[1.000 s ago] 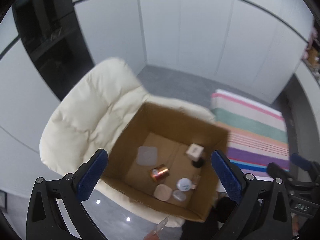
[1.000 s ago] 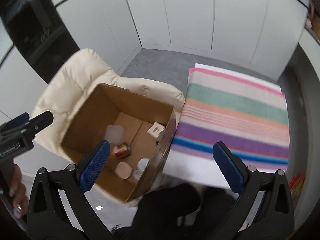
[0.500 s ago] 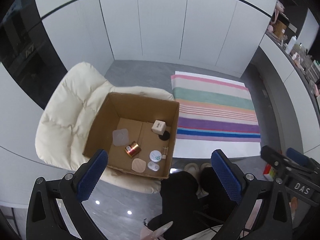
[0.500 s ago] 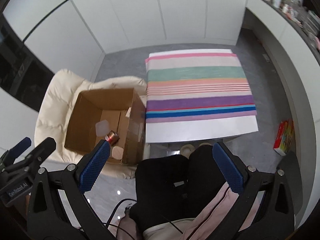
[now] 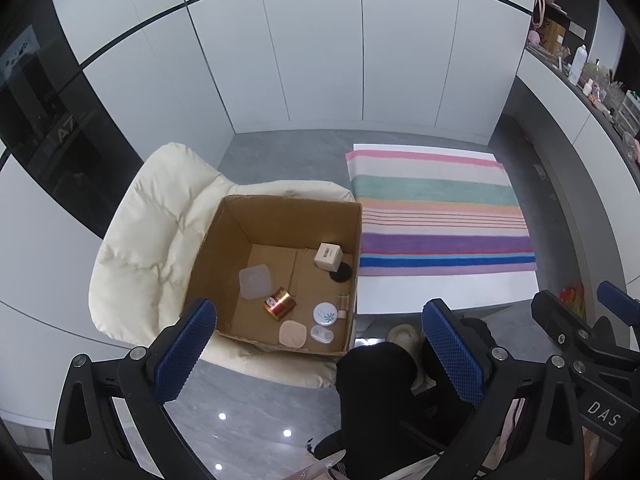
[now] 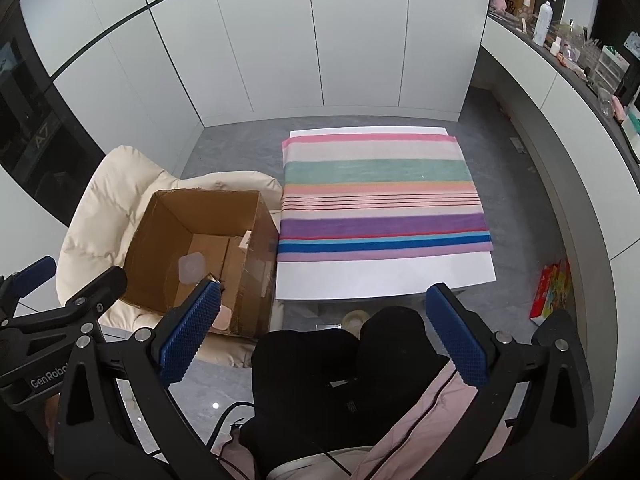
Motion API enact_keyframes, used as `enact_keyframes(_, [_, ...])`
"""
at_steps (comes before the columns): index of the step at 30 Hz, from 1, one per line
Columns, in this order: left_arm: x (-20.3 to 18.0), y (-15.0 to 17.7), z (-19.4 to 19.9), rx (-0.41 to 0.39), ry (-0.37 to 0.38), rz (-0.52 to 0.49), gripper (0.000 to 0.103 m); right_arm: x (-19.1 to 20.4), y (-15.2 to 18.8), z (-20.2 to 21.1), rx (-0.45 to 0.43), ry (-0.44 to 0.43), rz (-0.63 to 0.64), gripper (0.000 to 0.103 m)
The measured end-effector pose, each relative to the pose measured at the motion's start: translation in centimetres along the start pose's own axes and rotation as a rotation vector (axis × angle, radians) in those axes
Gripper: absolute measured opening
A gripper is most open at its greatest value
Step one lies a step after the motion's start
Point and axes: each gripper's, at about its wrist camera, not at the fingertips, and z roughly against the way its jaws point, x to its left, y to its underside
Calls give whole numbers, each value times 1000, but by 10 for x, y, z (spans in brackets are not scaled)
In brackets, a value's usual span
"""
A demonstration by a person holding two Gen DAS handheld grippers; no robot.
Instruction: Organize objects
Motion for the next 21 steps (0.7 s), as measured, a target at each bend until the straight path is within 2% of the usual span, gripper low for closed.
enact_keyframes(21, [-5, 1, 0, 10, 7, -9, 103, -12, 2, -3, 11, -13, -18, 103])
